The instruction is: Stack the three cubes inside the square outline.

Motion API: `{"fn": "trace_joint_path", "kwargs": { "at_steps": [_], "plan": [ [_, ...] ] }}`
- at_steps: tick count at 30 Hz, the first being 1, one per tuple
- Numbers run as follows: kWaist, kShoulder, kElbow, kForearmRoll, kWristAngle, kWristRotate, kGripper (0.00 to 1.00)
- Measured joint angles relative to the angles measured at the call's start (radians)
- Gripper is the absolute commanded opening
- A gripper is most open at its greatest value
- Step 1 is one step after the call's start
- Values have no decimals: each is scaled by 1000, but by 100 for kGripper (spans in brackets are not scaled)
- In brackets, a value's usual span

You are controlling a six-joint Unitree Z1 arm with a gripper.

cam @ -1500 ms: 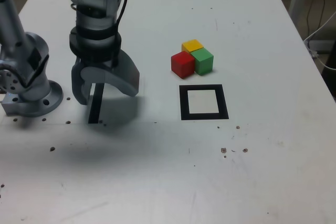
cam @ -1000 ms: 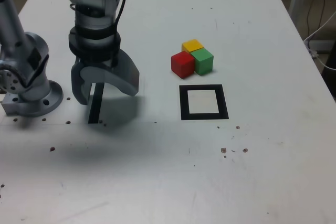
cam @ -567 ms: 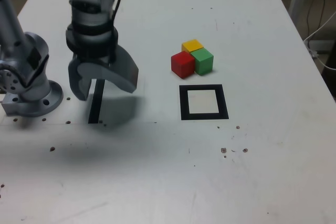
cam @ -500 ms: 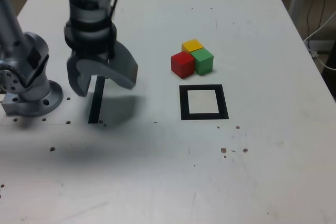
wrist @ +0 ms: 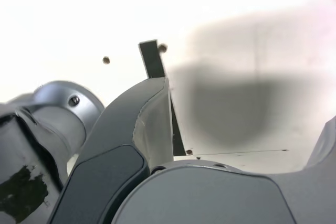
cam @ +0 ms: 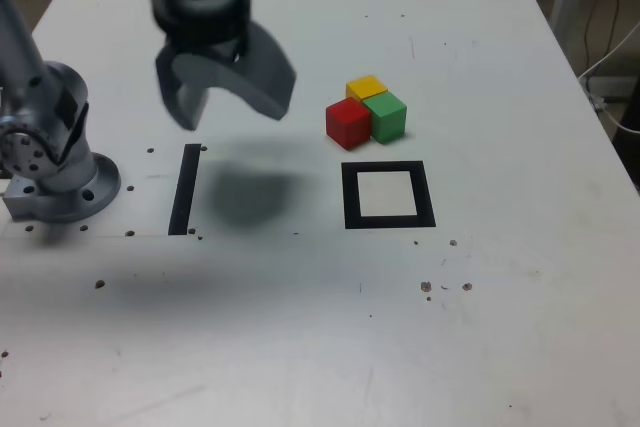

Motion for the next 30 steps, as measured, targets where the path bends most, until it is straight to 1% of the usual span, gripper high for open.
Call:
{"fn": "trace_joint_path", "kwargs": {
  "at_steps": [5, 7, 10, 11, 19, 21, 23, 26, 30],
  "plan": [
    [6, 38, -102, 23, 23, 168, 99],
    [8, 47, -123, 28, 45, 215, 99],
    [19, 56, -136, 32, 96, 248, 99],
    [23, 59, -136, 32, 108, 254, 99],
    [32, 61, -137, 36, 160, 273, 99],
    [30, 60, -137, 38, 164, 304, 99],
    [30, 60, -137, 30, 159, 349, 99],
    [30, 61, -139, 10, 136, 424, 99],
    [36, 89, -148, 1, 97, 566, 99]
  ]
}}
